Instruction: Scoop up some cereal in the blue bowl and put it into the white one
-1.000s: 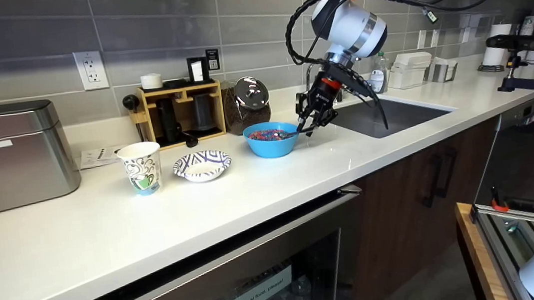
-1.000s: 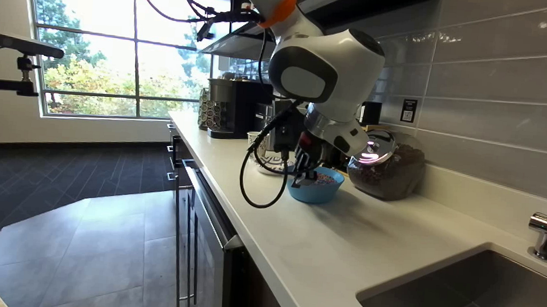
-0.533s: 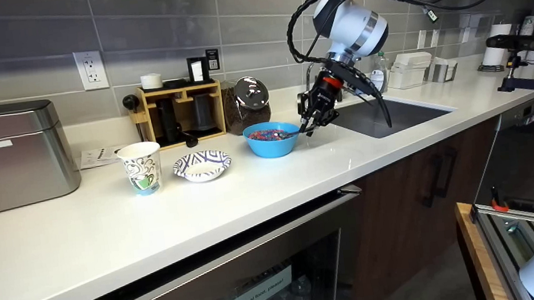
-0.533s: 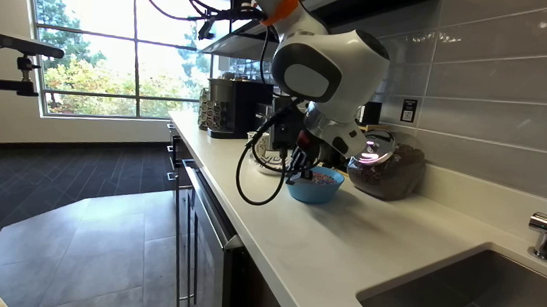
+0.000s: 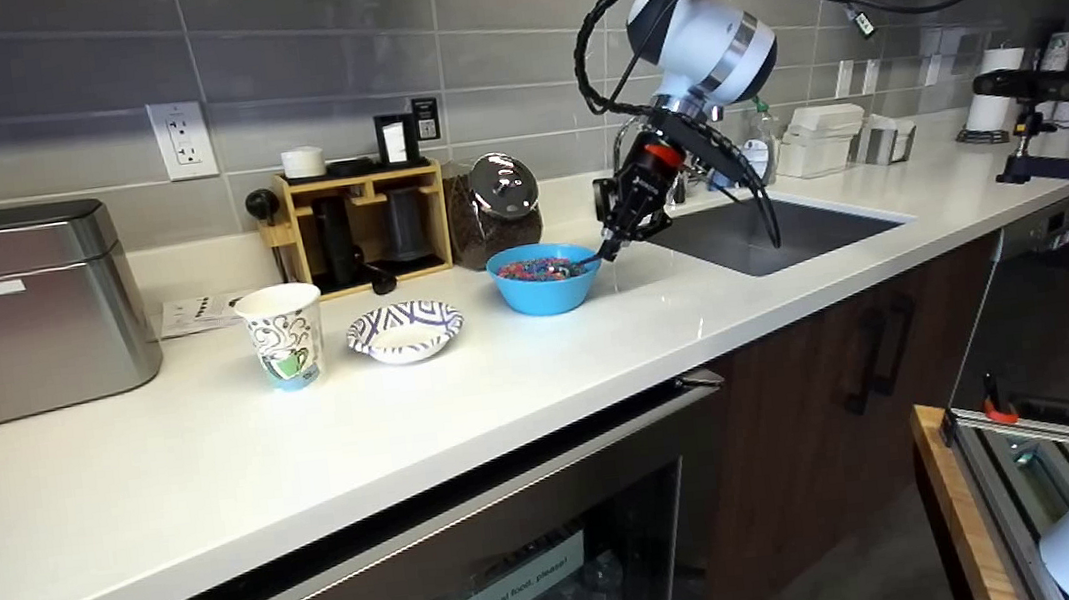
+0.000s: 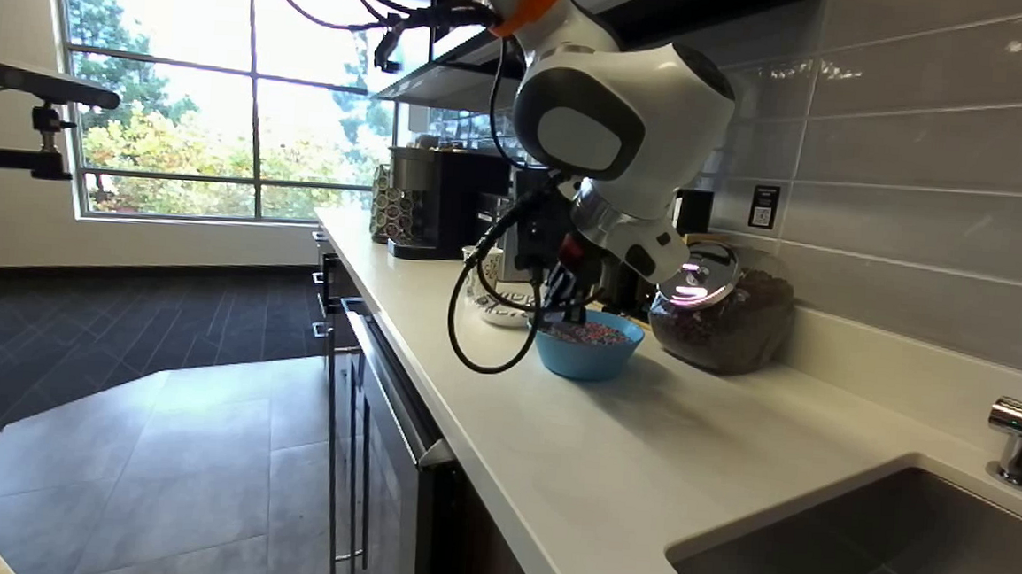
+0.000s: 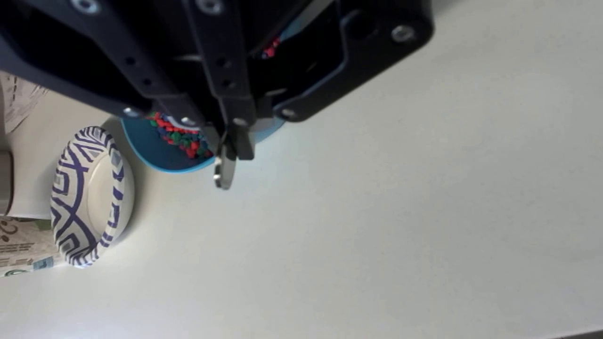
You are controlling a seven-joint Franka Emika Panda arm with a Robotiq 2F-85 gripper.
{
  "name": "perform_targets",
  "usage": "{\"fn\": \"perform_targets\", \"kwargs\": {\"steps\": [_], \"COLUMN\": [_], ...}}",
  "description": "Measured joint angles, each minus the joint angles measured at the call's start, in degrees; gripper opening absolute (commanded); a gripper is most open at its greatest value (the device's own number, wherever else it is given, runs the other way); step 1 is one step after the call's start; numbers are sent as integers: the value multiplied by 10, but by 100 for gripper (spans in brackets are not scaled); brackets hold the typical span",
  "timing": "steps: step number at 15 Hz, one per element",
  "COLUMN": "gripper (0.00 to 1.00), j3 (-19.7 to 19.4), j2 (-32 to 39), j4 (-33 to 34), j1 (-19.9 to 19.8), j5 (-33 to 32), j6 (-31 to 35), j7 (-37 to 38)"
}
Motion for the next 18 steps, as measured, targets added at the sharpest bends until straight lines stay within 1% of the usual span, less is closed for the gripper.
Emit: {"fn": "perform_targets", "kwargs": {"steps": [9, 12, 15, 18], "gripper": [1, 1, 1, 1], "j3": [-1, -1, -1, -1], "j2": [-5, -7, -5, 0], "j4": [9, 10, 10, 10], "j1": [-10, -14, -18, -24], "j5": [0, 2, 19, 49], "j6": [-35, -58, -75, -87], "j7": [-1, -6, -16, -25]}}
